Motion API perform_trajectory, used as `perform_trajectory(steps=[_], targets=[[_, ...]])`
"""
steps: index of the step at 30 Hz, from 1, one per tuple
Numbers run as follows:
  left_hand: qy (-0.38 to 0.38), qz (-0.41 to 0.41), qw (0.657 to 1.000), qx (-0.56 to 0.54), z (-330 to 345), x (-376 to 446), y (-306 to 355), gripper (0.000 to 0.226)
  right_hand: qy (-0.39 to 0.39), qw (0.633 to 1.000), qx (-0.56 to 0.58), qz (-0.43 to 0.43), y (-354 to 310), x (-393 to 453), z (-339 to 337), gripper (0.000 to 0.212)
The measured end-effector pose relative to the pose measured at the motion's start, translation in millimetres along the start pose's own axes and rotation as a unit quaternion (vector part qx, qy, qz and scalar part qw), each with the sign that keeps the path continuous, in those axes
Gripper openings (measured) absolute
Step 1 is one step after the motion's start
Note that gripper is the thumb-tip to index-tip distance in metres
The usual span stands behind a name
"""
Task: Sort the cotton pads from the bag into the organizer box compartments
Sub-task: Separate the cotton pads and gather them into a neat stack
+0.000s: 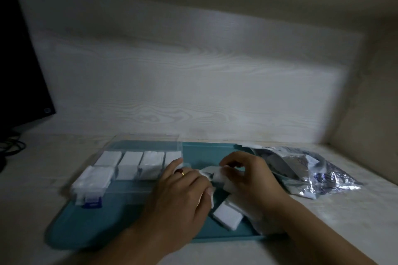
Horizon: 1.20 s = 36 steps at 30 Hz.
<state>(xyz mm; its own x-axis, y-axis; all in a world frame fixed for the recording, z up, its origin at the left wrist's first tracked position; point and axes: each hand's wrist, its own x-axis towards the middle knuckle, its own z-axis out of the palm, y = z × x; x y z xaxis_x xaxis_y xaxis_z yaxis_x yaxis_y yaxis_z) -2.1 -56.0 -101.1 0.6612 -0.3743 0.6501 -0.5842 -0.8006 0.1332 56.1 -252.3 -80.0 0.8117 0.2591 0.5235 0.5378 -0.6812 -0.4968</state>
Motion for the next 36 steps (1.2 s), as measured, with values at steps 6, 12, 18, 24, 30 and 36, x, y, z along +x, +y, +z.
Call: perform_trajectory(steps=[6,12,18,24,30,36], targets=[[0.12,-0.085,0.985,-0.091,1,5,-6,0.026,0.083,0.974,0.203,0.057,-17,1,-8,0.012],[0.112,-0.07,0.991,-0.029,2,4,-8,0.023,-0.043,0.984,-0.166,0.056,1,-6,5,0.011],[0.081,-0.046,0.996,-0.008,5,3,-7,0.02,-0.183,0.982,0.019,0.049,-8,-4,-13,0.043],[0.066,-0.065,0.995,-0.031,5,1,-11,0.021,-0.181,0.982,0.034,0.027,-5,-5,-17,0.064],[0.06,-0.066,0.994,-0.062,5,1,-10,0.022,-0.252,0.964,0.057,0.064,-5,-4,-26,0.04],[0.054,-0.06,0.994,-0.071,6,1,-10,0.022,-0.274,0.948,0.149,0.059,2,-4,-25,0.024]])
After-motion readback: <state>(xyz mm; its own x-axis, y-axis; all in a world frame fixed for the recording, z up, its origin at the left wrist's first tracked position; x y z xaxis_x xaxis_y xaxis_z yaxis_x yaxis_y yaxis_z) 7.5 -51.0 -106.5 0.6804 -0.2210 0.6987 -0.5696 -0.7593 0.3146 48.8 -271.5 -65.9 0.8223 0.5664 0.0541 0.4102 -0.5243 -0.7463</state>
